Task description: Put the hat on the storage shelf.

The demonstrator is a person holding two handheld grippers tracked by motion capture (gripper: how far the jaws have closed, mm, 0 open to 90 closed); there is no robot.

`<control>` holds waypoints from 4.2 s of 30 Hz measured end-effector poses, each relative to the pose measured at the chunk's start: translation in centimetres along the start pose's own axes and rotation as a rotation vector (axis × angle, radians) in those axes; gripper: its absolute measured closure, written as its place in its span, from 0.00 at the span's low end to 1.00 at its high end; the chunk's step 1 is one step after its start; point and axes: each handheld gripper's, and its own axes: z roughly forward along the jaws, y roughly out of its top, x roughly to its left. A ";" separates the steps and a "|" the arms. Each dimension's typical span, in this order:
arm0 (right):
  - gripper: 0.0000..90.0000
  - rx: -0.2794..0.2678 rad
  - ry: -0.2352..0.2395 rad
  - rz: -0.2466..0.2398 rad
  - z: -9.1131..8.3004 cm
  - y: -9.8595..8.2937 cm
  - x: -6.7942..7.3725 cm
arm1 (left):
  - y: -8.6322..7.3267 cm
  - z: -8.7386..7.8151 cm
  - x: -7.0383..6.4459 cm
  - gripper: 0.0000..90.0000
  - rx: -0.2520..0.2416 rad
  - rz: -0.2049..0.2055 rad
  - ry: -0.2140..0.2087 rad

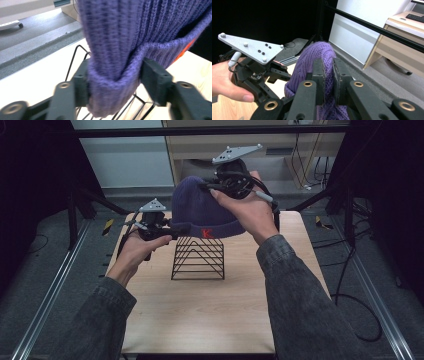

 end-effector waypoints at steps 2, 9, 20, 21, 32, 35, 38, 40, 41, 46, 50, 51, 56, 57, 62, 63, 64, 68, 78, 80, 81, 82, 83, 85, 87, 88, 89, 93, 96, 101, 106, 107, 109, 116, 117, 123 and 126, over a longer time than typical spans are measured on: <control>0.91 0.000 -0.002 0.003 -0.1 -0.1 -0.2 | 0.1 0.0 -0.1 0.64 -0.009 -0.006 0.008; 0.91 -0.001 -0.035 -0.001 -0.2 -0.3 -1.2 | 0.5 -1.1 -0.5 0.74 -0.012 0.010 0.088; 0.90 0.019 -0.049 0.021 1.5 -1.0 -2.0 | 0.0 -2.5 -0.6 0.74 -0.009 0.003 0.142; 0.90 0.022 -0.050 0.020 1.7 -1.1 -2.0 | -0.2 -2.6 -0.6 0.74 -0.010 -0.001 0.138; 0.90 0.048 -0.045 0.036 3.2 -2.1 -2.0 | -1.3 -3.9 -1.3 0.74 -0.006 0.005 0.141; 0.90 0.061 -0.044 0.032 3.4 -2.2 -1.7 | -1.8 -3.9 -1.0 0.74 -0.001 -0.015 0.140; 0.90 0.084 -0.046 0.014 3.6 -2.6 -1.3 | -2.3 -3.4 -0.8 0.73 0.010 -0.022 0.133; 0.90 0.094 -0.046 0.014 3.8 -2.9 -1.2 | -2.6 -3.1 -0.9 0.73 0.015 -0.020 0.137; 0.90 0.095 -0.044 0.014 3.8 -3.1 -1.2 | -2.8 -2.9 -0.9 0.73 0.020 -0.022 0.133; 0.90 0.119 -0.039 0.018 3.8 -4.0 -1.3 | -3.4 -2.2 -0.8 0.73 0.033 -0.034 0.128; 0.90 0.131 -0.041 0.017 3.8 -4.4 -1.5 | -3.6 -2.0 -0.5 0.72 0.034 -0.043 0.125; 0.90 0.134 -0.040 0.020 3.8 -4.5 -1.5 | -3.7 -2.0 -0.5 0.72 0.034 -0.046 0.121; 0.90 0.153 -0.031 0.015 3.8 -5.1 -1.1 | -4.5 -1.5 -0.2 0.72 0.053 -0.059 0.100; 0.90 0.161 -0.032 0.011 3.8 -5.3 -1.1 | -4.6 -1.4 -0.2 0.72 0.052 -0.062 0.101; 0.90 0.175 -0.031 0.014 3.8 -5.9 -1.1 | -4.8 -0.8 -0.5 0.72 0.072 -0.046 0.097; 0.90 0.175 -0.029 0.017 3.8 -6.0 -1.1 | -4.9 -0.8 -0.5 0.72 0.075 -0.047 0.095; 0.90 0.179 -0.029 0.016 3.7 -6.1 -1.1 | -5.0 -0.7 -0.4 0.72 0.075 -0.048 0.095; 0.90 0.188 -0.020 0.013 3.8 -6.4 -1.0 | -5.6 -0.5 -0.3 0.72 0.076 -0.059 0.092; 0.90 0.217 -0.003 0.021 4.4 -7.1 -0.9 | -6.6 0.2 0.0 0.72 0.083 -0.077 0.084; 0.90 0.220 0.002 0.023 4.4 -7.1 -0.8 | -6.8 0.2 0.0 0.72 0.083 -0.075 0.081; 0.90 0.220 0.003 0.020 4.4 -7.1 -0.7 | -6.9 0.2 0.0 0.71 0.080 -0.079 0.079; 0.90 0.220 0.001 0.018 4.4 -7.1 -0.6 | -7.0 0.2 0.0 0.71 0.080 -0.081 0.076; 0.90 0.222 0.002 0.017 4.4 -7.1 -0.5 | -7.1 0.2 0.1 0.71 0.080 -0.081 0.074; 0.90 0.227 0.006 0.012 4.4 -7.1 -0.4 | -7.3 0.3 0.1 0.70 0.080 -0.083 0.071; 0.90 0.236 0.006 0.010 4.5 -7.1 -0.3 | -7.6 0.5 0.2 0.67 0.084 -0.083 0.066; 0.90 0.238 0.006 0.012 4.5 -7.2 -0.3 | -7.7 0.6 0.2 0.65 0.083 -0.085 0.064; 0.90 0.241 0.007 0.012 4.6 -7.3 -0.3 | -7.8 0.7 0.2 0.63 0.079 -0.090 0.062; 0.90 0.242 0.007 0.020 4.7 -7.5 -0.3 | -8.1 0.8 0.3 0.59 0.082 -0.099 0.051; 0.90 0.239 0.013 0.025 4.9 -7.6 -0.2 | -8.3 0.7 0.2 0.59 0.081 -0.105 0.049; 0.90 0.244 0.025 0.026 5.2 -8.2 0.0 | -8.5 0.3 0.3 0.61 0.071 -0.113 0.048; 0.90 0.254 0.029 0.029 5.5 -8.8 0.2 | -8.8 0.3 0.5 0.74 0.089 -0.107 0.063; 0.90 0.257 0.028 0.028 5.6 -8.9 0.3 | -8.8 0.3 0.4 0.75 0.092 -0.103 0.062; 0.90 0.257 0.029 0.031 5.6 -9.0 0.3 | -8.9 0.4 0.3 0.76 0.098 -0.096 0.061; 0.90 0.281 0.048 0.027 5.9 -9.7 0.6 | -9.7 0.6 0.5 0.75 0.110 -0.106 0.062; 0.90 0.285 0.049 0.024 6.0 -9.8 0.7 | -9.9 0.6 0.5 0.75 0.107 -0.111 0.060; 0.90 0.279 0.051 0.027 5.8 -10.1 0.7 | -10.1 0.5 0.4 0.76 0.109 -0.107 0.065; 0.90 0.291 0.060 0.021 6.0 -10.1 0.9 | -10.2 0.5 0.4 0.77 0.122 -0.096 0.071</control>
